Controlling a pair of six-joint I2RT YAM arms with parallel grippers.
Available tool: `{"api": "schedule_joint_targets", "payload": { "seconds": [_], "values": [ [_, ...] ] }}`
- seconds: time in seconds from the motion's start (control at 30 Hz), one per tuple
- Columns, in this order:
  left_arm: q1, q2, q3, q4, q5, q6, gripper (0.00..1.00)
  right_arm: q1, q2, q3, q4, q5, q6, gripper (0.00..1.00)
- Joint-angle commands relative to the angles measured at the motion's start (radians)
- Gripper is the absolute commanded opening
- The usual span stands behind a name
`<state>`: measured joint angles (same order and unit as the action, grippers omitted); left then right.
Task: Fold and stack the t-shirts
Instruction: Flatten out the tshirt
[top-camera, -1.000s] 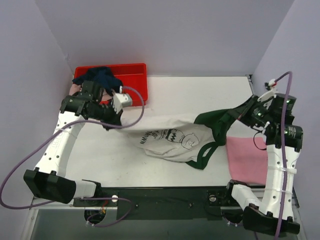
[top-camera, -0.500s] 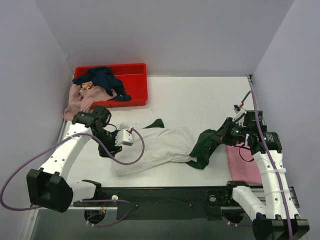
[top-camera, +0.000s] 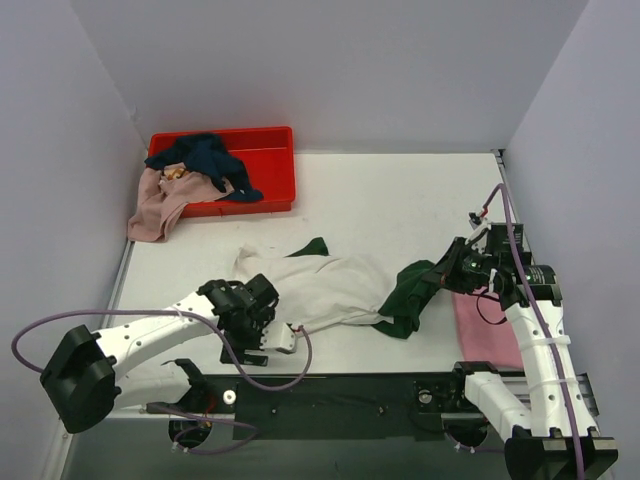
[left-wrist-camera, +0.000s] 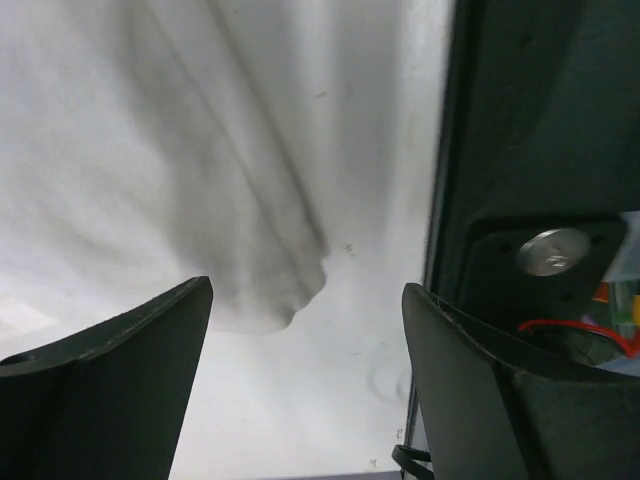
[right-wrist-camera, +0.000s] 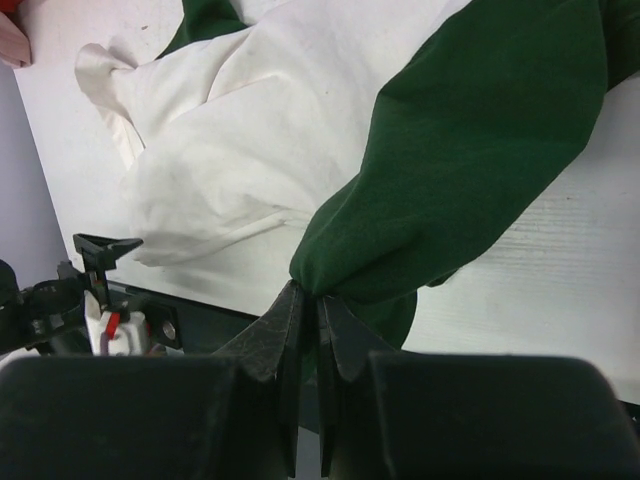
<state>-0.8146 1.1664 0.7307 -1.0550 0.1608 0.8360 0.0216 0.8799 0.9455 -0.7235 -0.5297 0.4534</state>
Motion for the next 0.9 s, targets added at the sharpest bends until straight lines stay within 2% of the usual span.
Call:
{"api": "schedule_joint_targets", "payload": {
  "seconds": [0.0, 0.1, 0.23, 0.37, 0.5, 0.57, 0.63, 0.67, 0.7, 0.73, 0.77, 0.87],
  "values": [
    [-0.035, -0.005, -0.027, 0.204, -0.29, -0.132, 0.87, 0.009, -0.009, -0.004, -0.014, 0.019, 0.01, 0.0],
    [-0.035, 0.006, -0.004, 0.184, -0.212, -0.143, 0.87, 0.008, -0.019, -0.011, -0.019, 0.03, 0.014, 0.0],
    [-0.038, 0.045, -0.033, 0.155, -0.132, -0.14, 0.81, 0.009, -0.025, -0.011, -0.021, 0.046, 0.018, 0.0],
    [-0.041, 0.078, 0.002, 0.079, -0.09, -0.16, 0.77, 0.008, -0.018, 0.004, -0.025, 0.06, 0.008, 0.0],
    [-0.046, 0.11, -0.03, 0.141, -0.151, -0.164, 0.76, 0.008, 0.008, 0.022, -0.028, 0.06, -0.001, 0.0],
    [-0.046, 0.142, -0.059, 0.179, -0.216, -0.172, 0.7, 0.009, 0.019, 0.038, -0.03, 0.05, -0.008, 0.0],
    [-0.044, 0.153, -0.073, 0.211, -0.234, -0.186, 0.62, 0.008, 0.022, 0.053, -0.033, 0.042, -0.021, 0.0],
    [-0.043, 0.147, -0.083, 0.23, -0.242, -0.186, 0.47, 0.008, 0.022, 0.064, -0.034, 0.051, -0.025, 0.0],
    [-0.043, 0.138, -0.096, 0.249, -0.247, -0.186, 0.25, 0.006, 0.021, 0.068, -0.037, 0.056, -0.027, 0.0],
    [-0.041, 0.127, -0.097, 0.254, -0.268, -0.183, 0.09, 0.005, 0.021, 0.078, -0.042, 0.074, -0.03, 0.0],
    [-0.032, 0.112, -0.087, 0.253, -0.291, -0.184, 0.0, 0.005, 0.025, 0.085, -0.047, 0.082, -0.027, 0.0],
    [-0.017, 0.059, -0.028, 0.233, -0.361, -0.173, 0.0, -0.005, 0.039, 0.151, -0.065, 0.118, -0.025, 0.0]
  ]
}}
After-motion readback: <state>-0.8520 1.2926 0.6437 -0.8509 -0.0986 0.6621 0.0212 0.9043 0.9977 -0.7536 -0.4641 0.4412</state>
